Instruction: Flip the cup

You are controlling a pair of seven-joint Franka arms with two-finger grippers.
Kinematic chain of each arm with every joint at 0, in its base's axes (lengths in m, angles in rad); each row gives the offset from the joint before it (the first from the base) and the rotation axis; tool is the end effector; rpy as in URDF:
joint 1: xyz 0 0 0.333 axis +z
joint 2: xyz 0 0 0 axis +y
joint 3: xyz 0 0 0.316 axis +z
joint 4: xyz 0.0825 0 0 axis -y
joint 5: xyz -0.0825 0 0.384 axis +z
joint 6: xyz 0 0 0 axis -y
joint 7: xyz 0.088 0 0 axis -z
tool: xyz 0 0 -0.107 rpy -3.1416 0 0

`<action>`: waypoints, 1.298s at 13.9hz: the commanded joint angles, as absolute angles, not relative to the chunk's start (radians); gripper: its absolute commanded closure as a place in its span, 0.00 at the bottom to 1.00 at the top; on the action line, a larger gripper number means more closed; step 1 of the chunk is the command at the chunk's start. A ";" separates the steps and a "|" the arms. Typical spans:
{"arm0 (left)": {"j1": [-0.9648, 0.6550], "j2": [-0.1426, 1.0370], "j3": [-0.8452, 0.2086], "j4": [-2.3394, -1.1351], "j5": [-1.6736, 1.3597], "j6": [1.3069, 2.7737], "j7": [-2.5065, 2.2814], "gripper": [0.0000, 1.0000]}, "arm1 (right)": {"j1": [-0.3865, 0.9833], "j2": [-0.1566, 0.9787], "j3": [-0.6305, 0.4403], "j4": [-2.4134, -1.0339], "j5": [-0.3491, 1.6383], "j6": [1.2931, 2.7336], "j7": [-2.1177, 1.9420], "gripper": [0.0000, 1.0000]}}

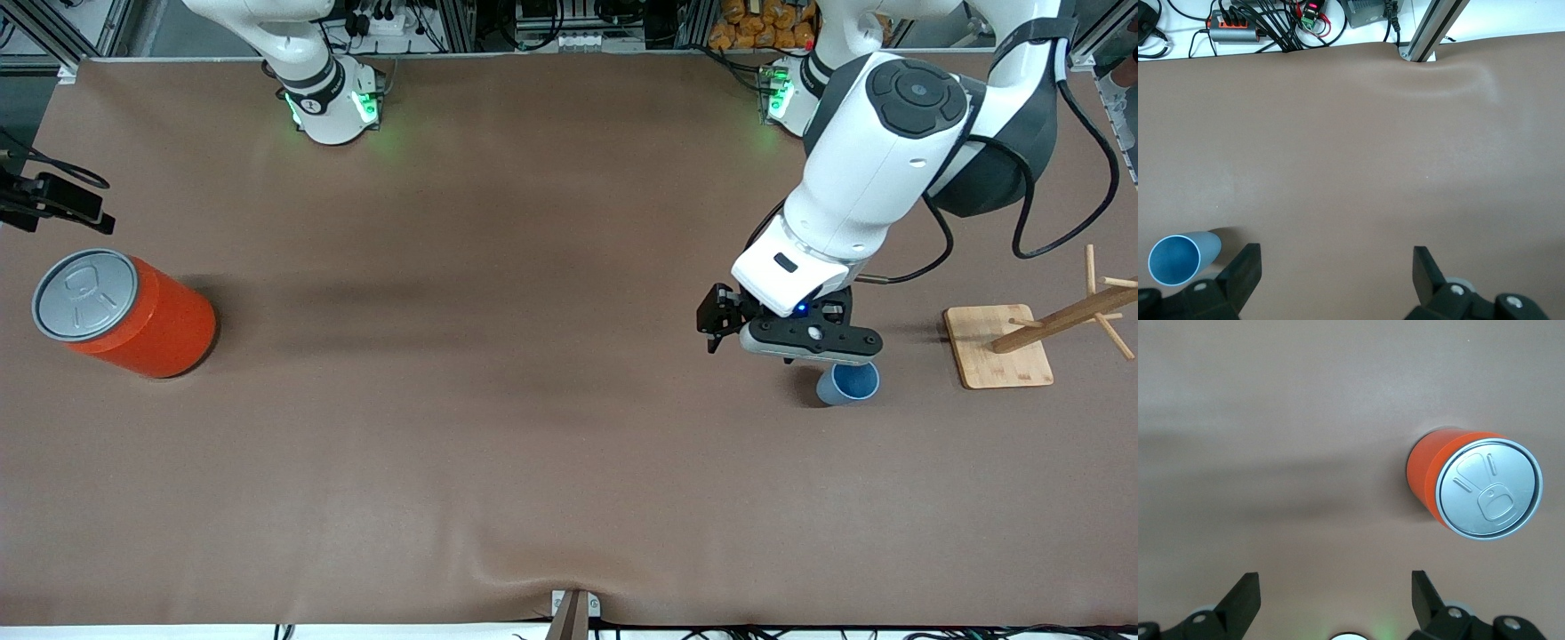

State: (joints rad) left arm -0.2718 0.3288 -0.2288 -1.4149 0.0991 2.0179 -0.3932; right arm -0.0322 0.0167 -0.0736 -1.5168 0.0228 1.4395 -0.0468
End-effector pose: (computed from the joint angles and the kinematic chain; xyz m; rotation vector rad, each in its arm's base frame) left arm 0.6146 -0.3025 0.5462 3.0094 -0.1736 0.4022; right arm 0.5432 -0.0546 0.6296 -3.1084 0.0888 0.1432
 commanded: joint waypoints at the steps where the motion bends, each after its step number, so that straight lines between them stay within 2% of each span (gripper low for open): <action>1: -0.279 0.328 -0.227 -1.402 0.129 2.019 -0.411 0.00 | -0.035 0.025 -0.069 -1.502 0.029 1.437 -0.037 0.00; 18: -0.299 0.324 -0.229 -1.405 0.133 2.013 -0.411 0.00 | -0.025 0.025 -0.069 -1.502 0.029 1.439 -0.035 0.00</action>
